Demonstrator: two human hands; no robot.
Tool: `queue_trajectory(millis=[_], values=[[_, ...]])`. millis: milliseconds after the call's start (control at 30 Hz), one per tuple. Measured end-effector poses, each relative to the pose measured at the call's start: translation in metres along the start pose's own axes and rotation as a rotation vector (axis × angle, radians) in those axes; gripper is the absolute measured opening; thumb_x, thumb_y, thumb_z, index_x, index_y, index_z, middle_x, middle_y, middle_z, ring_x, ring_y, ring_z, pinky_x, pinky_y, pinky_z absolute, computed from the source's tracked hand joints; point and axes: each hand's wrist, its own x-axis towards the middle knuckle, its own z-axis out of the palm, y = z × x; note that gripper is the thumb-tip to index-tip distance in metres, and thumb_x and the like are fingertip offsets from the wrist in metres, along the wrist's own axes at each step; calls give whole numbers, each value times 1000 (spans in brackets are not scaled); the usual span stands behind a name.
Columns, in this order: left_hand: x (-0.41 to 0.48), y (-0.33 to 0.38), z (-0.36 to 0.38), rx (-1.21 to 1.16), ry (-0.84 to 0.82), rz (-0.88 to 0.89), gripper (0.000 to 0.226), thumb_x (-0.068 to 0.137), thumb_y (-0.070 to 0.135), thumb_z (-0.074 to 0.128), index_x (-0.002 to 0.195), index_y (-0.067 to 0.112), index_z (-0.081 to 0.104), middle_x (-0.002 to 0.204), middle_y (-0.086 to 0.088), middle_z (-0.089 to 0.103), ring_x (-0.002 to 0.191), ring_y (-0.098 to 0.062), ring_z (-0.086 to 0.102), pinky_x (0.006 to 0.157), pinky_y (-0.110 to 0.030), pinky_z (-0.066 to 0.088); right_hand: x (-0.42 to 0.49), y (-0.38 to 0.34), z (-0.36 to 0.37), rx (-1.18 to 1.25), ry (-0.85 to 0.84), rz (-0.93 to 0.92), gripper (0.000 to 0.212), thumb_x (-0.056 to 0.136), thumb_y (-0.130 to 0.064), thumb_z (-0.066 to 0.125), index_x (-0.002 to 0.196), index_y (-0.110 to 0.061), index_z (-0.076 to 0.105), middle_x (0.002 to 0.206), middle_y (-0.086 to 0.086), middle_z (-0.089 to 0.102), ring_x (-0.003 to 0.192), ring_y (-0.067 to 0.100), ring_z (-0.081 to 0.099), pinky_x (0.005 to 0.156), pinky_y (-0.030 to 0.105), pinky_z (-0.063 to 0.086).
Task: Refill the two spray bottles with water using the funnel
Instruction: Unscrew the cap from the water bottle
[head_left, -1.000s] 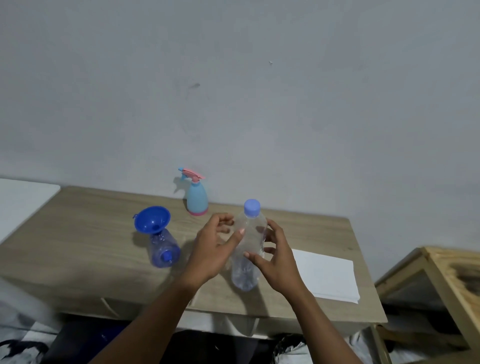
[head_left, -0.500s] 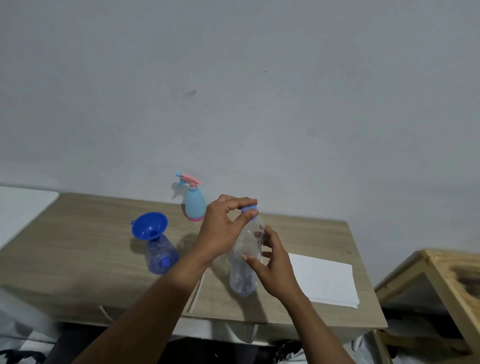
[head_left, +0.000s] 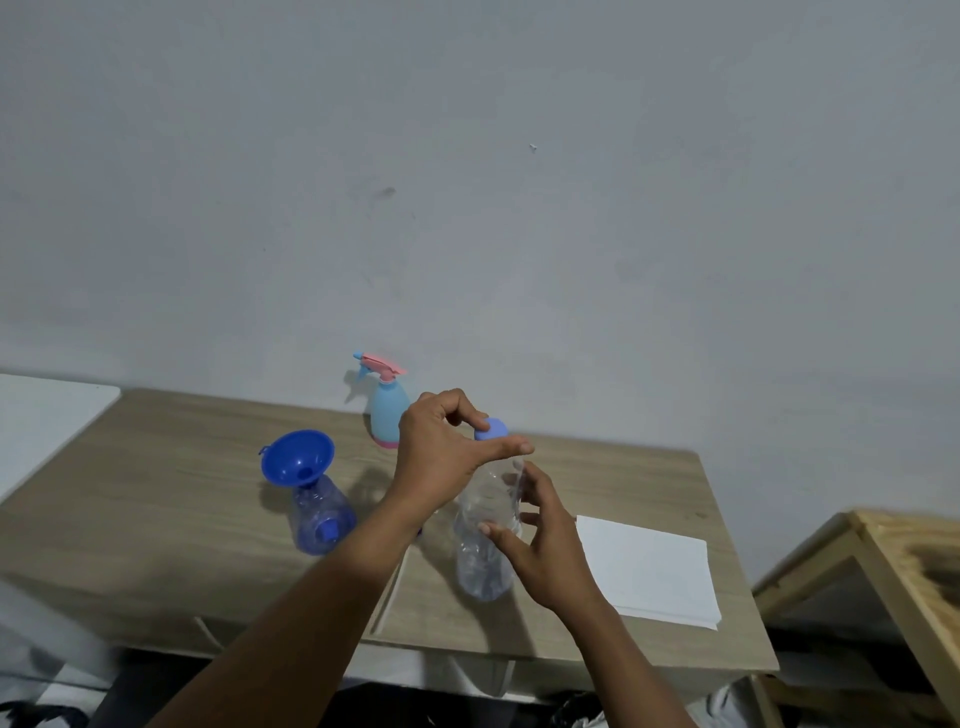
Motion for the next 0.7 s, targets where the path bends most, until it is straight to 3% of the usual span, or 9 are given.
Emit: queue_trajectory(millis=[167,233,400,700], values=[[3,0,-21,-145,-292,39,2,83,10,77,83,12,76,106,8,77,109,-5,67,91,-17,47,-1,2,-2,10,-4,-2,75,83,-34,80,145,-35,37,136,-18,56,122,1,55,99,30,52],[3,-4,-27,-154,-325,25,8,86,6,74,90,12,78,105,7,77,108,-5,68,92,-13,48,0,2,-1,5,-8,-8,75,83,-33,80,144,-36,37,136,-18,57,122,1,55,98,29,52],[3,2,-25,-137,-274,14,7,81,7,79,87,10,78,101,4,78,101,-3,70,80,0,44,1,1,-1,-2,-5,-14,75,82,-35,80,144,-37,37,136,-21,55,121,0,55,96,26,52],[-5,3,-11,-66,-66,60,14,70,19,89,73,23,76,90,8,75,83,-7,61,75,-9,46,3,-3,-1,-18,1,-10,75,82,-38,80,144,-35,37,136,-18,56,120,-2,55,95,23,53]])
